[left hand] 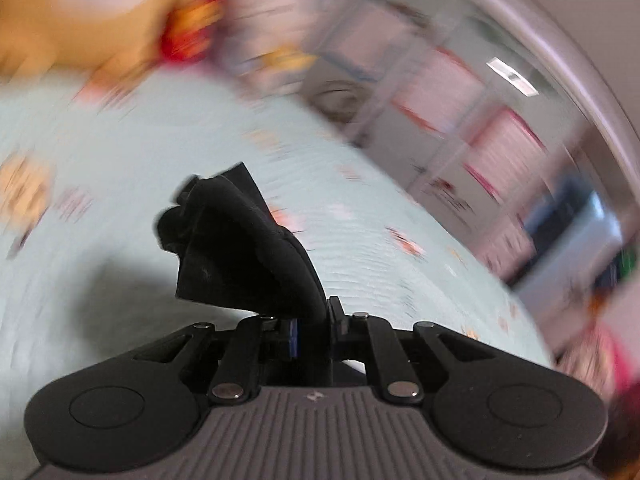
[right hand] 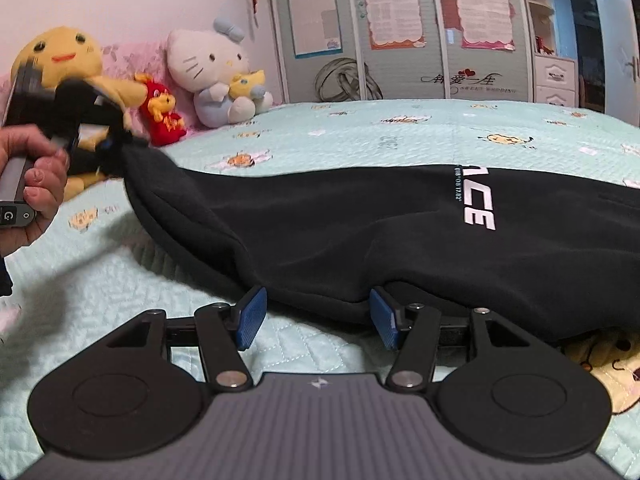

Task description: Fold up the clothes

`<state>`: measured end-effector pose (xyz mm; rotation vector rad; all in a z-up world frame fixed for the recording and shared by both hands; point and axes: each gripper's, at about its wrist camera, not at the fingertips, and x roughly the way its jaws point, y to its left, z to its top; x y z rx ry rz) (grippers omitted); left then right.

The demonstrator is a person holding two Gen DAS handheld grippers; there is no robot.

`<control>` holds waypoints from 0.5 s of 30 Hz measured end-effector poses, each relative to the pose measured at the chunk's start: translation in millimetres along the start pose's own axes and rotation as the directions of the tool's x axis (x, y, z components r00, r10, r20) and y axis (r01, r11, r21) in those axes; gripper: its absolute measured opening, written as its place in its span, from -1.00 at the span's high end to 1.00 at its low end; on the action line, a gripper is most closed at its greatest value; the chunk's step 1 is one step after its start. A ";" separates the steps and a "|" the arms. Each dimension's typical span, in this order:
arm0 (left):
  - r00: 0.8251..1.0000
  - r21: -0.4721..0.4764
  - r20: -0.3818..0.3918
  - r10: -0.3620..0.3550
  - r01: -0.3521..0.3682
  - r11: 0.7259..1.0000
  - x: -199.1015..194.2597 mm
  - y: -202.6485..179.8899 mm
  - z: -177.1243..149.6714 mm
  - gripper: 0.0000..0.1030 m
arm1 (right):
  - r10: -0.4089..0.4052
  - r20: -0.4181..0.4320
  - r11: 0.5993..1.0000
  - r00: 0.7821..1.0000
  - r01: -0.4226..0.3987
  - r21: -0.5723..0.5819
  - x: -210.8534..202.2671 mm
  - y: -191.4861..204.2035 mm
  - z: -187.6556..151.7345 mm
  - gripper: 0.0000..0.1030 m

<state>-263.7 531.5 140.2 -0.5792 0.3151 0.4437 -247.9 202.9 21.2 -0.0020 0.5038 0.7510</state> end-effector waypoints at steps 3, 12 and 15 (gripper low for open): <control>0.997 0.293 -0.007 -0.078 0.077 0.953 -1.2 -84.2 -22.6 0.77 | 0.007 0.013 0.999 1.000 -0.007 0.033 -13.9 -9.0 2.0 -0.12; 0.942 0.724 -0.335 0.017 0.245 0.644 58.5 -189.8 -174.9 0.53 | -0.101 0.020 0.988 0.995 0.098 0.122 -79.9 -67.2 -5.4 -0.14; 0.939 0.687 -0.344 -0.002 0.253 0.681 52.9 -186.0 -177.5 0.51 | -0.140 0.015 0.980 0.990 0.136 0.145 -95.4 -84.7 -11.8 -0.14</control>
